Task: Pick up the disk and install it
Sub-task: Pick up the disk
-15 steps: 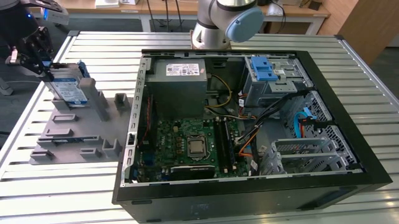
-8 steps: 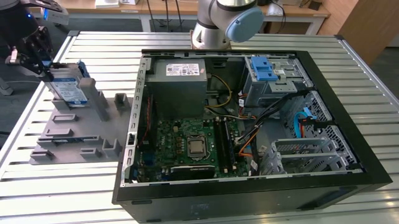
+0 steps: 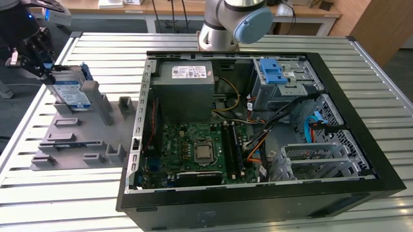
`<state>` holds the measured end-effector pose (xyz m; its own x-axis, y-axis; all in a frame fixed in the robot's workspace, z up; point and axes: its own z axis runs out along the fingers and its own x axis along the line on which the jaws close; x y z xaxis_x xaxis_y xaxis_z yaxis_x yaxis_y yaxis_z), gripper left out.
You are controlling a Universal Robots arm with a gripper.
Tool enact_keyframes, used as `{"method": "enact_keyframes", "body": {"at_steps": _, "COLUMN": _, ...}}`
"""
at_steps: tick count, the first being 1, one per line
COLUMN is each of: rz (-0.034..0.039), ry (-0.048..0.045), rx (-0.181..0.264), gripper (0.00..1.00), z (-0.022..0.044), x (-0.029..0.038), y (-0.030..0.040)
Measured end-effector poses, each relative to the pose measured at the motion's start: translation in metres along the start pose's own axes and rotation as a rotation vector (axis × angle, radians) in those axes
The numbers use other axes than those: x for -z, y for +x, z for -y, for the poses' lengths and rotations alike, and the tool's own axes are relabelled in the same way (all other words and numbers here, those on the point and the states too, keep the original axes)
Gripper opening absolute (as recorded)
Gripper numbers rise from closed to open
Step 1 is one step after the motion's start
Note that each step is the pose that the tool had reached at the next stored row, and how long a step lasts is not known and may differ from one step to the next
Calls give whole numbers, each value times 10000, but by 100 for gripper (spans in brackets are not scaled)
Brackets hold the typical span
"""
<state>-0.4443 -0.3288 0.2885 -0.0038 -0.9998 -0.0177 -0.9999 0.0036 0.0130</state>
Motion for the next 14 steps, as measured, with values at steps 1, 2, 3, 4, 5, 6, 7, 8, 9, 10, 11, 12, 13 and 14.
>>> {"method": "enact_keyframes", "body": {"at_steps": 1, "rz": 0, "ry": 0, "rx": 0, "gripper": 36, "z": 0, "x": 0, "y": 0}}
{"method": "enact_keyframes", "body": {"at_steps": 2, "rz": 0, "ry": 0, "rx": 0, "gripper": 36, "z": 0, "x": 0, "y": 0}}
{"method": "enact_keyframes", "body": {"at_steps": 3, "rz": 1, "ry": 0, "rx": 1, "gripper": 36, "z": 0, "x": 0, "y": 0}}
{"method": "enact_keyframes", "body": {"at_steps": 4, "rz": 0, "ry": 0, "rx": 1, "gripper": 36, "z": 0, "x": 0, "y": 0}}
{"method": "enact_keyframes", "body": {"at_steps": 5, "rz": 1, "ry": 1, "rx": 1, "gripper": 36, "z": 0, "x": 0, "y": 0}}
{"method": "enact_keyframes", "body": {"at_steps": 6, "rz": 1, "ry": 0, "rx": 1, "gripper": 36, "z": 0, "x": 0, "y": 0}}
{"method": "enact_keyframes", "body": {"at_steps": 7, "rz": 1, "ry": 1, "rx": 2, "gripper": 36, "z": 0, "x": 0, "y": 0}}
{"method": "enact_keyframes", "body": {"at_steps": 8, "rz": 1, "ry": 0, "rx": 2, "gripper": 36, "z": 0, "x": 0, "y": 0}}
{"method": "enact_keyframes", "body": {"at_steps": 9, "rz": 1, "ry": 2, "rx": 2, "gripper": 36, "z": 0, "x": 0, "y": 0}}
{"method": "enact_keyframes", "body": {"at_steps": 10, "rz": 1, "ry": 2, "rx": 2, "gripper": 36, "z": 0, "x": 3, "y": 0}}
{"method": "enact_keyframes", "body": {"at_steps": 11, "rz": 1, "ry": 1, "rx": 2, "gripper": 36, "z": 0, "x": 8, "y": 0}}
{"method": "enact_keyframes", "body": {"at_steps": 12, "rz": 1, "ry": 0, "rx": 2, "gripper": 36, "z": 0, "x": 15, "y": 0}}
{"method": "enact_keyframes", "body": {"at_steps": 13, "rz": 2, "ry": 3, "rx": 2, "gripper": 36, "z": 0, "x": 24, "y": 0}}
{"method": "enact_keyframes", "body": {"at_steps": 14, "rz": 1, "ry": 2, "rx": 2, "gripper": 36, "z": 0, "x": 33, "y": -1}}
